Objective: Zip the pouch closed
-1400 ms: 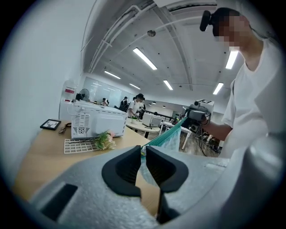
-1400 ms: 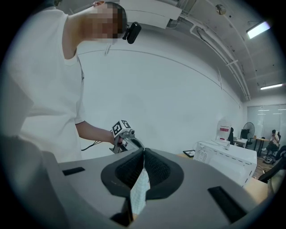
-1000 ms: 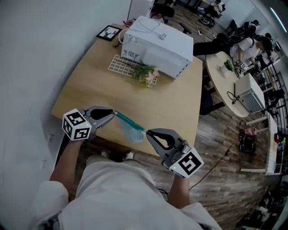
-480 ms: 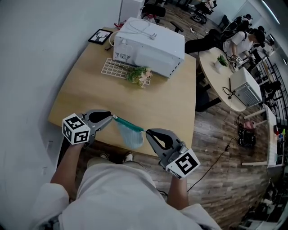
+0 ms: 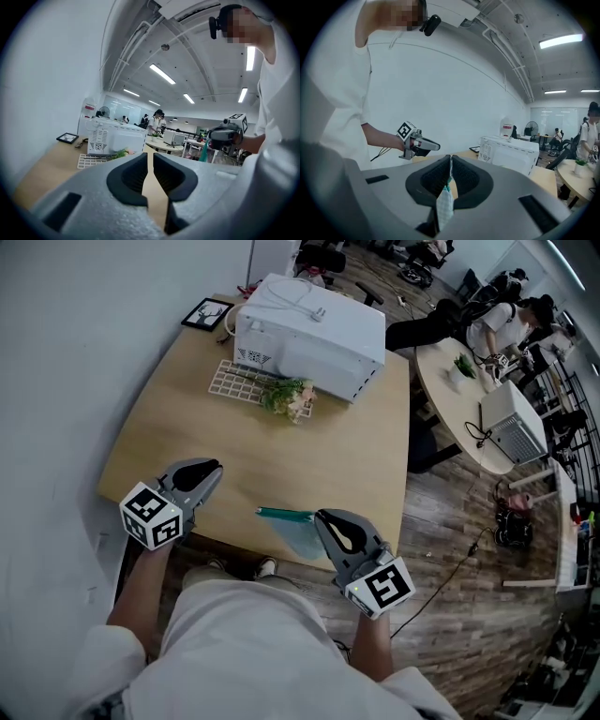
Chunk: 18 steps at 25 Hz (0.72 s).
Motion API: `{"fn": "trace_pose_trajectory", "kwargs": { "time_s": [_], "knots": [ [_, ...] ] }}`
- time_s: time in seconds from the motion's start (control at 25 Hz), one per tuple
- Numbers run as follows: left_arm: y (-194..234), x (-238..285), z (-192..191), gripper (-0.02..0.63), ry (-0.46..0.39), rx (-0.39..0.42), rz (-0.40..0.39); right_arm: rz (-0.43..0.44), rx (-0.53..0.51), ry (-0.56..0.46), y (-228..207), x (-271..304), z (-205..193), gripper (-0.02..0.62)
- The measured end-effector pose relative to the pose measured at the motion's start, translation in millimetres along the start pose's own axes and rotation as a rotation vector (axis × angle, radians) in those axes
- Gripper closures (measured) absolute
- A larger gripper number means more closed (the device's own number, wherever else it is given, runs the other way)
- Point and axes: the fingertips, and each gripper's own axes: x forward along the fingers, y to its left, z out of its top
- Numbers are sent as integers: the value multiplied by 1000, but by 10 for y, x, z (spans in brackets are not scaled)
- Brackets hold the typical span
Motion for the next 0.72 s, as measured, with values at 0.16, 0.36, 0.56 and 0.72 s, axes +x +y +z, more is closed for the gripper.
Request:
{"fn": "trace_pose_trajectory", "kwargs": {
  "time_s": [0.16, 0.36, 0.56, 0.72],
  "knots": [
    [56, -86, 171, 575, -42, 52, 55, -74, 46, -28, -240, 14, 0, 581],
    [185, -303, 426, 591, -99, 100, 160, -170, 117, -75, -555, 140, 68, 580],
    [324, -572, 694, 592, -178, 129, 272, -236, 170, -109, -865, 245, 174, 580],
    [420, -784, 820, 591, -221, 122, 343, -271, 206, -132, -1097, 270, 274, 580]
  ]
}}
